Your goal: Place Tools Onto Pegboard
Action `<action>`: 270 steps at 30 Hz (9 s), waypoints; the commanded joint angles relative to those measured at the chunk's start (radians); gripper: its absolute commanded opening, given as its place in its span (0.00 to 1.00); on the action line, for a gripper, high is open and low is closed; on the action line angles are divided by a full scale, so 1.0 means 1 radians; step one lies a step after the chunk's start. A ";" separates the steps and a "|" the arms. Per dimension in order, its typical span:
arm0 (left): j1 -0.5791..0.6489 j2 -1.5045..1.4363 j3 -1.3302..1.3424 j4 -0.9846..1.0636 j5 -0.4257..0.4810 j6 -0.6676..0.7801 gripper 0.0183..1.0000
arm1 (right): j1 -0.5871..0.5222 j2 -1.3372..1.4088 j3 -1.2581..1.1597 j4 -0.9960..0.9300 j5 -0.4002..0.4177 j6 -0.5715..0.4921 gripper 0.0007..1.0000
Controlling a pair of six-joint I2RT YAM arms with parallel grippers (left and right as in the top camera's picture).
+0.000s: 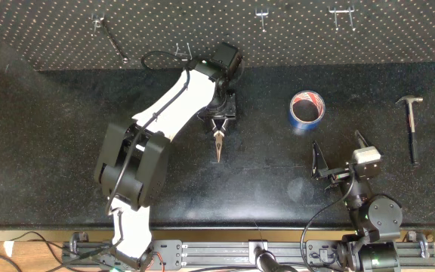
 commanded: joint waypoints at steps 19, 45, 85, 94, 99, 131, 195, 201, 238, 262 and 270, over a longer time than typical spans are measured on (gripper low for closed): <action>0.179 -0.642 -0.587 1.345 -0.289 0.370 0.01 | 0.004 -0.007 -0.004 -0.003 -0.002 -0.011 0.98; 0.198 -0.439 -0.587 1.385 -0.263 0.370 1.00 | 0.004 -0.007 -0.004 -0.003 -0.002 -0.011 0.98; 0.472 -2.087 -1.538 0.880 -0.076 0.347 1.00 | 0.004 -0.007 -0.004 -0.003 -0.002 -0.011 0.98; 0.472 -2.088 -1.538 0.880 -0.076 0.347 1.00 | 0.097 0.599 0.375 0.078 -0.017 0.162 0.98; 0.472 -2.087 -1.538 0.880 -0.076 0.347 1.00 | 0.219 1.231 0.787 -0.125 -0.015 0.158 0.98; 0.472 -2.087 -1.538 0.880 -0.076 0.347 1.00 | 0.370 1.411 1.177 -0.550 0.204 0.186 0.07; 0.472 -2.087 -1.538 0.880 -0.076 0.347 1.00 | -0.507 1.390 1.160 -1.089 0.214 -0.398 0.98; 0.472 -2.087 -1.538 0.880 -0.076 0.347 1.00 | -0.625 1.628 1.160 -0.975 0.118 -0.600 0.98; 0.472 -2.087 -1.538 0.880 -0.076 0.347 1.00 | -0.563 1.249 1.108 -0.677 -0.060 -0.208 0.07; 0.472 -2.087 -1.538 0.880 -0.076 0.347 1.00 | -0.103 1.445 1.108 -0.475 -0.024 -0.167 0.34; 0.472 -2.087 -1.538 0.880 -0.076 0.347 1.00 | -0.104 1.429 1.062 -0.484 -0.002 -0.178 0.98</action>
